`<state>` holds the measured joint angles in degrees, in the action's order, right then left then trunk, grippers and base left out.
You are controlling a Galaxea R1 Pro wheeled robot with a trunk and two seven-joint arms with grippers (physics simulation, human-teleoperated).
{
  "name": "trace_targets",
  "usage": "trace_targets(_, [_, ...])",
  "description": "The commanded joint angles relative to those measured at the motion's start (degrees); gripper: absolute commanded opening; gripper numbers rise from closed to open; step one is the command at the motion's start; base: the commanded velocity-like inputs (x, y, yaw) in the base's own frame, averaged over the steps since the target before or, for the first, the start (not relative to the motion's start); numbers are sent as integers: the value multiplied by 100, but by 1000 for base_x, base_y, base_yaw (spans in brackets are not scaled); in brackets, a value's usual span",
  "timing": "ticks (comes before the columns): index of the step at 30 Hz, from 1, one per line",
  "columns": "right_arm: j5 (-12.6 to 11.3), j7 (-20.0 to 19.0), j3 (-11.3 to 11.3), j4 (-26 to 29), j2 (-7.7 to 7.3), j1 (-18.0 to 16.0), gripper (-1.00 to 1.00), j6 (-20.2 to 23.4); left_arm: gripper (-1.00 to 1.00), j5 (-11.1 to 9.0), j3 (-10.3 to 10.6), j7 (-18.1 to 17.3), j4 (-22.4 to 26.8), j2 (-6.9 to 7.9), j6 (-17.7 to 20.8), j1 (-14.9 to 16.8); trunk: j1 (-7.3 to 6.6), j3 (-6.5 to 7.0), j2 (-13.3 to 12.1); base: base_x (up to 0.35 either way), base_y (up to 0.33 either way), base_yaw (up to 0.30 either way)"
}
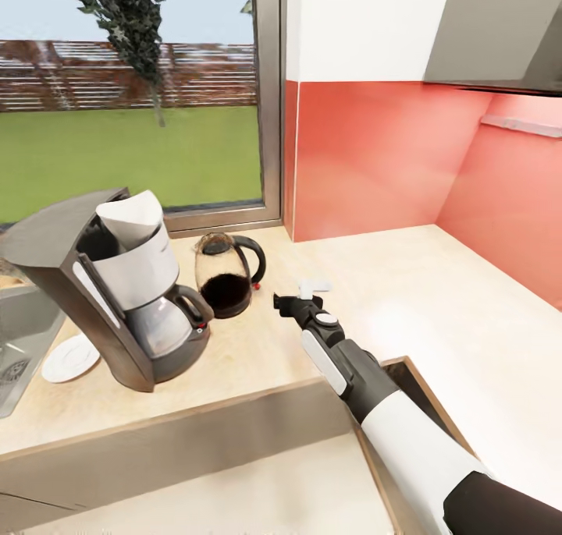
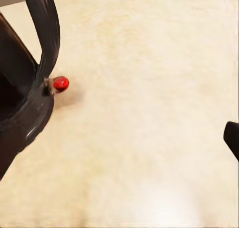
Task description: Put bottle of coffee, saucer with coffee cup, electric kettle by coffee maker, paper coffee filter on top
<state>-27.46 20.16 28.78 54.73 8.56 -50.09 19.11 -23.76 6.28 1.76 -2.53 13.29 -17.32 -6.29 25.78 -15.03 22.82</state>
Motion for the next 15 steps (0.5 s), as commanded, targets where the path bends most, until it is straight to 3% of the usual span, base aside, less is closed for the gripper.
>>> trace_targets(1, [-49, 49, 19, 6, -3, -4, 100, 14, 100, -23, 45, 16, -4, 2, -26, 3, 0, -9, 11, -280, -170, 0])
trace_targets(7, [-44, 44, 53, 3, 2, 171, 100, 14, 100, -21, 28, -29, 27, 43, -88, 5, 0, -9, 11, -280, -171, 0])
trace_targets(9, [-42, 42, 205, 6, 4, 256, 100, 14, 100, -22, 25, -36, 34, 55, -112, 5, 0, -9, 11, -280, -170, 0])
trace_targets(13, [-38, 62, 871, 10, 2, 390, 100, -21, 100, -23, 23, -42, 49, 66, -150, 17, 0, -9, 11, -281, -170, 0])
trace_targets(15, [-39, 73, 1056, 12, -1, 443, 100, -89, 100, -23, 22, -43, 57, 67, -162, 23, 0, -9, 11, -281, -169, 0])
